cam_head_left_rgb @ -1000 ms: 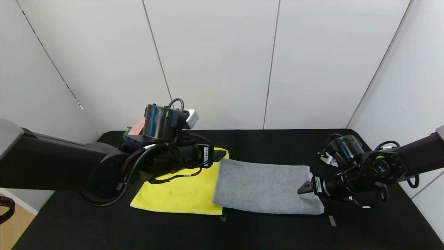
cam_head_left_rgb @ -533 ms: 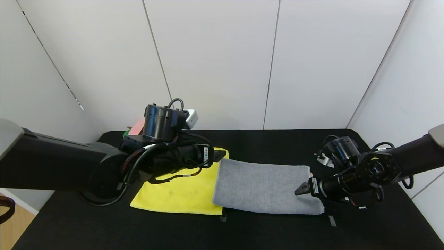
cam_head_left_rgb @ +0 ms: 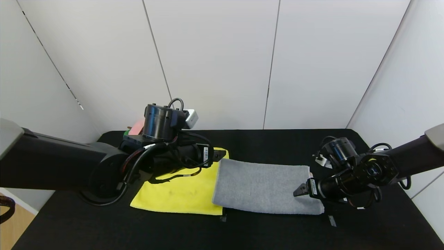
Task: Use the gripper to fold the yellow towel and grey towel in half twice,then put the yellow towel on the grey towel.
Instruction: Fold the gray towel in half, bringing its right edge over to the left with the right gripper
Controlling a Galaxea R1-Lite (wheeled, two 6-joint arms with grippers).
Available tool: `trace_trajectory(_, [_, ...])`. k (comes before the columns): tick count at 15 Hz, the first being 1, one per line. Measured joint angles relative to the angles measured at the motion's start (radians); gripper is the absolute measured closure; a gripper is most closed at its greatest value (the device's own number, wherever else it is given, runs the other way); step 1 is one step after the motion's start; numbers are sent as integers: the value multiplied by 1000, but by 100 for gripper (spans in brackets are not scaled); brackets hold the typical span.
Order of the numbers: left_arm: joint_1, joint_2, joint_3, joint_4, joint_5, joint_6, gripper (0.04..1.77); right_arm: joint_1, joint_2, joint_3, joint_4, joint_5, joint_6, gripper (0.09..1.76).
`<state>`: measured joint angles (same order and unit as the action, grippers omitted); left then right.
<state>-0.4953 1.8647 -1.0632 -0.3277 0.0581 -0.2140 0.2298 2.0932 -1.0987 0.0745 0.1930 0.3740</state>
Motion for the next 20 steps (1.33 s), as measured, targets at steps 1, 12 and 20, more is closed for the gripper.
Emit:
trace_trajectory(1, [0,0,0,0,0,0,9,0,0,0,0,0,0,14])
trace_trajectory(12, [2,0,-1,0,0,0,9,41,21,-19,0,-2,1,14])
trace_trajectory(20, [2,-1,-1,0,0,0,9,59,34,-19,-13,-76,15,130])
